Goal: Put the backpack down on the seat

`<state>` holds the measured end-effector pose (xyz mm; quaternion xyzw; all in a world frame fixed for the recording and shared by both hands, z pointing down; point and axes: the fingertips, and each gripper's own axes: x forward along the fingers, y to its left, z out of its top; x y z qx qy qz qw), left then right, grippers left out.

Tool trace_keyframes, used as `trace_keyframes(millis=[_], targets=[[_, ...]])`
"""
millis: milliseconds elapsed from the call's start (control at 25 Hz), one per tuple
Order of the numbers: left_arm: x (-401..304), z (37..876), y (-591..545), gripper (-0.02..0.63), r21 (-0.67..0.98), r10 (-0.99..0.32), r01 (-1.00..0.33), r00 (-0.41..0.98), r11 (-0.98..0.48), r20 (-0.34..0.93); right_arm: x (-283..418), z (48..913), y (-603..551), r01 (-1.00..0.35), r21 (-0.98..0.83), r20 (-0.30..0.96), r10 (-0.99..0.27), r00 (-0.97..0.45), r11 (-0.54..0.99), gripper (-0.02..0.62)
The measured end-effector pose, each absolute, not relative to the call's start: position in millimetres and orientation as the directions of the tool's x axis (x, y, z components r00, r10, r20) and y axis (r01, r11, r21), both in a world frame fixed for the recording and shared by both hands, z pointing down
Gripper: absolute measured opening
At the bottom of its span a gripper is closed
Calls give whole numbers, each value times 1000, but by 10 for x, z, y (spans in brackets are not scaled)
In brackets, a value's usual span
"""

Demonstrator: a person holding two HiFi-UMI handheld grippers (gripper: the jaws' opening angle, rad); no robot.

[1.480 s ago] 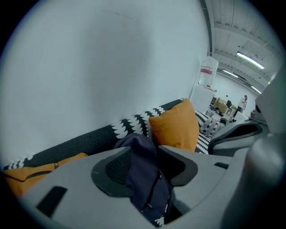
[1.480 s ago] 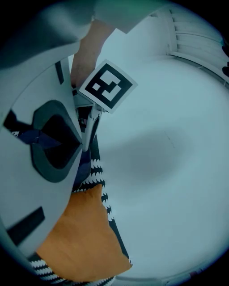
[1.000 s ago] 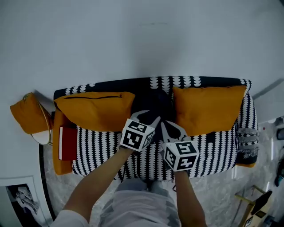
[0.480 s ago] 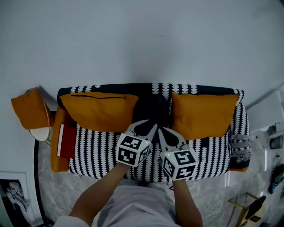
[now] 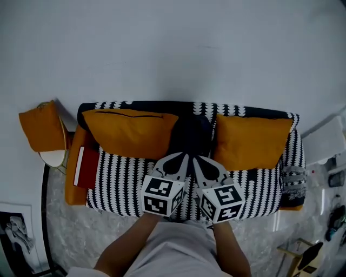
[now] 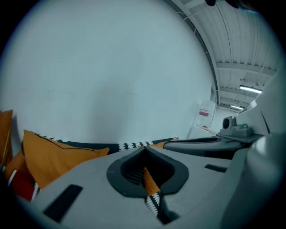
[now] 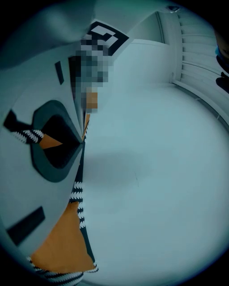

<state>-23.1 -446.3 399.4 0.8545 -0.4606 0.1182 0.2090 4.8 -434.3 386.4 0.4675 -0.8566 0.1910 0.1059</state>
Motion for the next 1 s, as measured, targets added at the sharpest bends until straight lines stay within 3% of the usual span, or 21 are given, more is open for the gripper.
trace_keyframes(millis=[1000], targets=[[-302,3897,-4262,3,201,-744,-829,558,-522,368,-74,3750,-4182,-853,-168,349,-780,-520,494,2]])
